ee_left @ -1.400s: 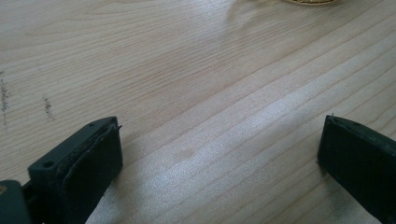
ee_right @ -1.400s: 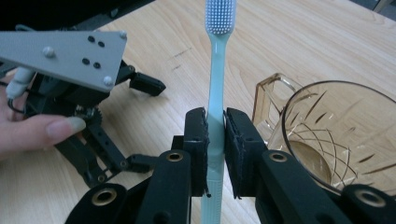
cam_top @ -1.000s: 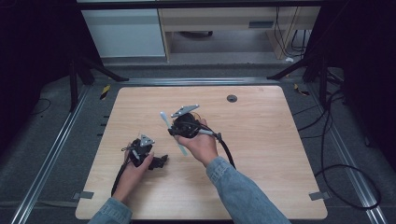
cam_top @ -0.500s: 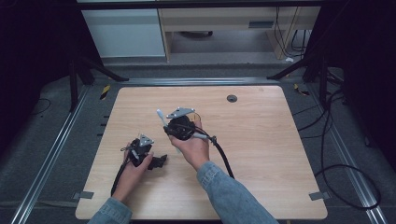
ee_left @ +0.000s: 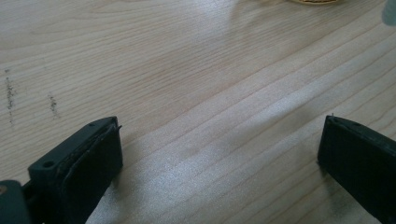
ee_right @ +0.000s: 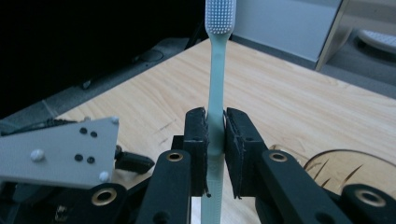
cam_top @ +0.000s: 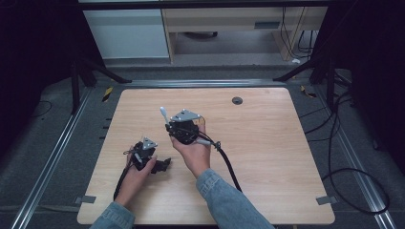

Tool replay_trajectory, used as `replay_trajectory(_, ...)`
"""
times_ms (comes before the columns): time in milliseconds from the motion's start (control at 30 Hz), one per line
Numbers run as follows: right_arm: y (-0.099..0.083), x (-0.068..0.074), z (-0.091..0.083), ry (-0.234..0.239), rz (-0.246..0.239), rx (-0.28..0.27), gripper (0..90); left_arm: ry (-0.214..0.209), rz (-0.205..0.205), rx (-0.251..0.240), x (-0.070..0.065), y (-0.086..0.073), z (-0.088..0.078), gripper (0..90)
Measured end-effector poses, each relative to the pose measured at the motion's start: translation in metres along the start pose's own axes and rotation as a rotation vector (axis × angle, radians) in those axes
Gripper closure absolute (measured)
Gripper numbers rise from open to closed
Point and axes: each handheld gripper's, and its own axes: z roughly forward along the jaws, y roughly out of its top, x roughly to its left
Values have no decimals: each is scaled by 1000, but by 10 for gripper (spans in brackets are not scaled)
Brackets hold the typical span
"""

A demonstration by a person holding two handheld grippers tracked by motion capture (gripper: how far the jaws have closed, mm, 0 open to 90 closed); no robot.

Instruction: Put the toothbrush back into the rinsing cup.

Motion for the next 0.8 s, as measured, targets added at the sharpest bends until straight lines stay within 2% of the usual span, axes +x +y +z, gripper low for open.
replay_trajectory(233,2,2,1,-7,6,-64,793,-1,3,3,0,0,0,0)
replay_trajectory(367,2,3,1,-16,-5,-86,793,-1,0,1,0,0,0,0)
replay_trajectory(633,3,3,0,-31,6,-146,793,0,3,3,0,0,0,0)
replay_trajectory(800,6,2,1,-31,7,-165,793,-1,3,3,0,0,0,0)
